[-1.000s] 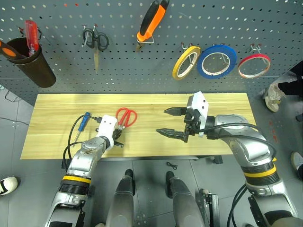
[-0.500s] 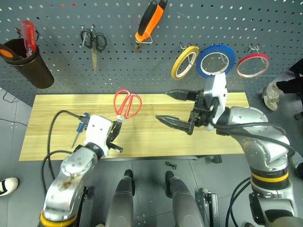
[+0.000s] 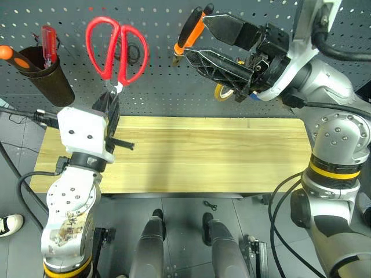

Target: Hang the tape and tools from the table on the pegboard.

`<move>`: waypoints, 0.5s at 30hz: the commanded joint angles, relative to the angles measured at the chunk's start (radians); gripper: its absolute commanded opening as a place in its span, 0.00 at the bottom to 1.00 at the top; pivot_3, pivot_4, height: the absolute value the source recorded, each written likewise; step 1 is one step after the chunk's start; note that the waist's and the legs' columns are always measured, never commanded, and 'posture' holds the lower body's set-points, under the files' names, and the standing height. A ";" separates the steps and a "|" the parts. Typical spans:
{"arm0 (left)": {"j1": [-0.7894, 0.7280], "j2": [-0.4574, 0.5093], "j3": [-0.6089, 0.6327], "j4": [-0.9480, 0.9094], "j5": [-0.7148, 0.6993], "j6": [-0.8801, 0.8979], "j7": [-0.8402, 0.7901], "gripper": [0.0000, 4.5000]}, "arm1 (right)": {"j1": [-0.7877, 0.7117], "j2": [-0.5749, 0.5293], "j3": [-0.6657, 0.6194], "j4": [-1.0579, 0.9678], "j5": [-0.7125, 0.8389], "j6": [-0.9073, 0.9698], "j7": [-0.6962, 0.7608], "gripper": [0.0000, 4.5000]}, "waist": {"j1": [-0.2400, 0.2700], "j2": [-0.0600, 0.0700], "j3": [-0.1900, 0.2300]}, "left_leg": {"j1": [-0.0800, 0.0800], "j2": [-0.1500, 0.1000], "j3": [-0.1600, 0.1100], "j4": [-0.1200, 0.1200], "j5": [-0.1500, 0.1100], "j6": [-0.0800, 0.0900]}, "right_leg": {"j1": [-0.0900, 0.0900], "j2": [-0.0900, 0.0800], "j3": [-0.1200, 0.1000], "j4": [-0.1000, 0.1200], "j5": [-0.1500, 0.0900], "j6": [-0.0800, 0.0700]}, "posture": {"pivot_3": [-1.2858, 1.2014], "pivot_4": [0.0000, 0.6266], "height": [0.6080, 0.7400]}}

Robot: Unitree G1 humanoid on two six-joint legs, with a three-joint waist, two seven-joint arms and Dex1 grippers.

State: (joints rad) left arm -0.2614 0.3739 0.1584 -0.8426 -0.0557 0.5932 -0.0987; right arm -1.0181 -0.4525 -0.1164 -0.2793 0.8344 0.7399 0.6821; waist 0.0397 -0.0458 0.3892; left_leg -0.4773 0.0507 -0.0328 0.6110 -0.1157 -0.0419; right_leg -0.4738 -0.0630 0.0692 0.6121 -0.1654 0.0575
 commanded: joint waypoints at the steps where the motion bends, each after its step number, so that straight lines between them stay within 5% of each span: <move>1: -0.035 -0.015 0.006 0.051 0.011 -0.016 0.013 0.03 | -0.007 0.002 0.007 -0.022 -0.014 -0.042 0.014 1.00 | 0.001 0.000 -0.001 | 0.000 0.000 0.000 0.000 0.000 0.000 | 0.000 0.000 0.000 0.000 0.000 0.000 | 0.59 0.47 1.00; 15: -0.110 -0.089 -0.031 0.267 -0.032 0.013 -0.009 0.03 | -0.007 -0.017 0.020 -0.024 -0.047 -0.027 0.001 1.00 | 0.000 0.000 -0.015 | 0.000 0.000 0.000 0.002 0.000 0.000 | 0.000 0.000 0.000 0.002 0.002 -0.003 | 0.57 0.47 1.00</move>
State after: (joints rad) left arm -0.3533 0.2825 0.1244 -0.5690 -0.0823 0.6186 -0.1017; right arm -1.0159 -0.4598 -0.0858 -0.2723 0.7881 0.7280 0.6862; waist 0.0398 -0.0462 0.3745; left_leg -0.4771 0.0508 -0.0329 0.6133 -0.1151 -0.0423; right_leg -0.4737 -0.0628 0.0691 0.6147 -0.1632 0.0546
